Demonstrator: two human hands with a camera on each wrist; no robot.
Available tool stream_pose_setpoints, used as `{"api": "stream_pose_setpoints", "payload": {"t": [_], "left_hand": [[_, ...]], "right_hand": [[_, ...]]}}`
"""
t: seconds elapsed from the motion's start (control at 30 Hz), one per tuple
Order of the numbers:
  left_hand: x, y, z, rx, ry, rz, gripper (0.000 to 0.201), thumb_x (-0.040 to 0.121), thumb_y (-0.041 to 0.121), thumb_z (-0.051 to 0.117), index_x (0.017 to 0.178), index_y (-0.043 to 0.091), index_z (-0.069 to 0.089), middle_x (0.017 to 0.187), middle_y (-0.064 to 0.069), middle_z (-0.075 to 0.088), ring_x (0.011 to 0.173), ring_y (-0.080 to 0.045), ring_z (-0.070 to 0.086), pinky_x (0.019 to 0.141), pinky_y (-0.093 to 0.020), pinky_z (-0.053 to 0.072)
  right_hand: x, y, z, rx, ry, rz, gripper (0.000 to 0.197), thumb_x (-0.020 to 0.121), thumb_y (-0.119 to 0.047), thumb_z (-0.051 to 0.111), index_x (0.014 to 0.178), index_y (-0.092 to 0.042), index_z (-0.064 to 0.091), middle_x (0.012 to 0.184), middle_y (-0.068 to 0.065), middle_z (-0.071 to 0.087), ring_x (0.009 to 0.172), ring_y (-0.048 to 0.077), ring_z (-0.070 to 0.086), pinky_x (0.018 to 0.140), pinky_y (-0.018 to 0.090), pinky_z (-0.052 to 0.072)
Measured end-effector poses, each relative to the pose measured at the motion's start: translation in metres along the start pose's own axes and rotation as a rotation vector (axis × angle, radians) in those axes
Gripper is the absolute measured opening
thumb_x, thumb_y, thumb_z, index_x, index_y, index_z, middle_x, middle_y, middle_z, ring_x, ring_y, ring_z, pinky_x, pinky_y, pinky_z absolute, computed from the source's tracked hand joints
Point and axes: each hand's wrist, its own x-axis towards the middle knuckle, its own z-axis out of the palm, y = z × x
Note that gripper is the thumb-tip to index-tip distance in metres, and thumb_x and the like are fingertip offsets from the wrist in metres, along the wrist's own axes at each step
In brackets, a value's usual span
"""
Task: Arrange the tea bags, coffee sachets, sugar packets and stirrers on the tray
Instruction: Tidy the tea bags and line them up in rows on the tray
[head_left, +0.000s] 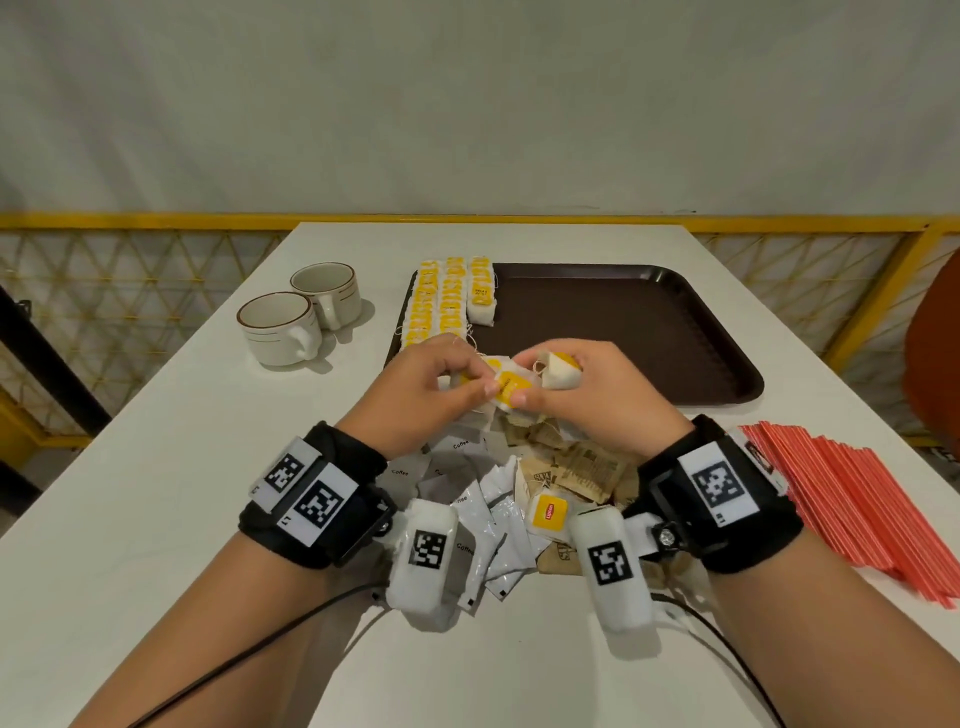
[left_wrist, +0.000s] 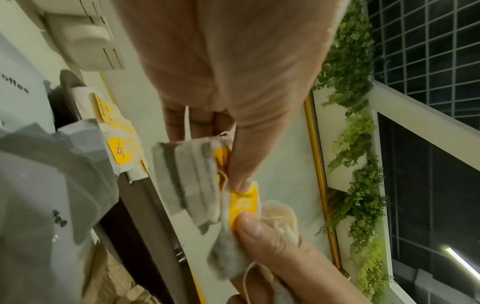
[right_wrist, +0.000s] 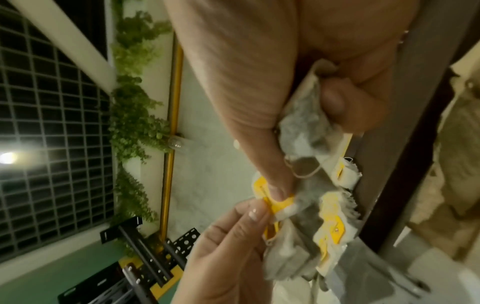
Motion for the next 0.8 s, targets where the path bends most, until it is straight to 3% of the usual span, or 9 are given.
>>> {"api": "stream_pose_setpoints", "payload": {"t": [0.1, 0.27, 0.37, 0.43, 0.5, 0.57, 0.67, 0.73, 0.8], "left_hand": [[0.001, -0.003, -0.002, -0.045, 0.048, 0.025, 0.019, 0.086, 0.01, 0.066, 0.082, 0.028, 0.071, 0.09, 0.0, 0.063, 0.091, -0.018, 0.059, 0.087, -0.029, 0.046], [0.002, -0.006, -0.003, -0.095, 0.141, 0.005, 0.032, 0.088, 0.001, 0.06, 0.089, 0.031, 0.07, 0.097, 0.01, 0.067, 0.092, -0.011, 0.06, 0.085, -0.029, 0.048], [0.002, -0.005, -0.002, -0.212, 0.189, -0.02, 0.04, 0.084, -0.002, 0.064, 0.099, 0.035, 0.065, 0.088, 0.02, 0.065, 0.08, -0.008, 0.057, 0.077, -0.026, 0.048], [0.002, -0.004, 0.0, -0.267, 0.201, -0.041, 0.046, 0.081, -0.001, 0.069, 0.107, 0.036, 0.063, 0.082, 0.005, 0.064, 0.073, -0.017, 0.054, 0.074, -0.031, 0.05], [0.001, -0.001, 0.002, -0.32, 0.185, -0.072, 0.043, 0.079, -0.001, 0.071, 0.11, 0.027, 0.064, 0.077, -0.01, 0.064, 0.07, -0.018, 0.057, 0.076, -0.034, 0.052], [0.0, 0.001, 0.003, -0.384, 0.164, -0.108, 0.042, 0.077, -0.007, 0.071, 0.109, 0.019, 0.064, 0.069, -0.001, 0.065, 0.068, -0.012, 0.06, 0.076, -0.031, 0.054], [0.0, 0.002, 0.003, -0.438, 0.155, -0.134, 0.039, 0.076, -0.009, 0.07, 0.104, 0.017, 0.065, 0.063, 0.005, 0.066, 0.062, -0.009, 0.06, 0.073, -0.028, 0.053], [0.0, 0.002, 0.003, -0.472, 0.166, -0.14, 0.033, 0.076, -0.005, 0.071, 0.1, 0.018, 0.066, 0.063, 0.004, 0.067, 0.064, -0.01, 0.061, 0.074, -0.027, 0.053], [0.001, 0.003, 0.004, -0.496, 0.189, -0.146, 0.022, 0.079, 0.005, 0.071, 0.095, 0.02, 0.068, 0.072, -0.003, 0.071, 0.073, -0.014, 0.065, 0.075, -0.028, 0.053]], "right_hand": [[0.002, -0.001, -0.002, -0.094, 0.006, -0.014, 0.017, 0.078, -0.019, 0.077, 0.093, -0.015, 0.071, 0.086, 0.005, 0.07, 0.068, 0.011, 0.06, 0.066, 0.037, 0.052], [-0.001, 0.0, -0.015, 0.035, 0.025, 0.051, 0.014, 0.083, -0.019, 0.072, 0.09, -0.006, 0.069, 0.074, 0.007, 0.064, 0.056, 0.007, 0.051, 0.053, 0.022, 0.039], [-0.008, -0.004, -0.013, 0.27, -0.11, 0.084, 0.023, 0.083, -0.011, 0.07, 0.097, 0.005, 0.063, 0.083, 0.014, 0.063, 0.069, 0.019, 0.054, 0.063, 0.025, 0.043], [-0.009, -0.005, -0.004, 0.387, -0.147, 0.081, 0.023, 0.081, -0.006, 0.071, 0.101, 0.003, 0.063, 0.082, 0.006, 0.066, 0.073, 0.014, 0.059, 0.069, 0.024, 0.049], [-0.005, -0.003, 0.005, 0.395, -0.045, 0.072, 0.027, 0.078, -0.004, 0.073, 0.104, -0.007, 0.066, 0.083, 0.0, 0.067, 0.076, 0.01, 0.062, 0.071, 0.023, 0.052], [-0.001, 0.0, 0.008, 0.293, 0.058, 0.063, 0.029, 0.078, -0.006, 0.075, 0.104, -0.014, 0.067, 0.084, -0.001, 0.067, 0.077, 0.01, 0.061, 0.072, 0.025, 0.052], [0.002, 0.0, 0.008, 0.173, 0.024, 0.065, 0.02, 0.079, -0.011, 0.075, 0.098, -0.009, 0.07, 0.088, 0.01, 0.07, 0.074, 0.014, 0.061, 0.071, 0.032, 0.052], [0.004, -0.001, 0.007, 0.184, 0.004, 0.09, 0.021, 0.08, -0.013, 0.075, 0.095, -0.001, 0.067, 0.076, 0.01, 0.063, 0.061, 0.009, 0.054, 0.057, 0.023, 0.047], [0.007, -0.002, 0.005, 0.179, 0.013, 0.102, 0.024, 0.08, -0.014, 0.075, 0.093, 0.004, 0.064, 0.07, 0.005, 0.057, 0.055, 0.005, 0.047, 0.051, 0.018, 0.04]]}}
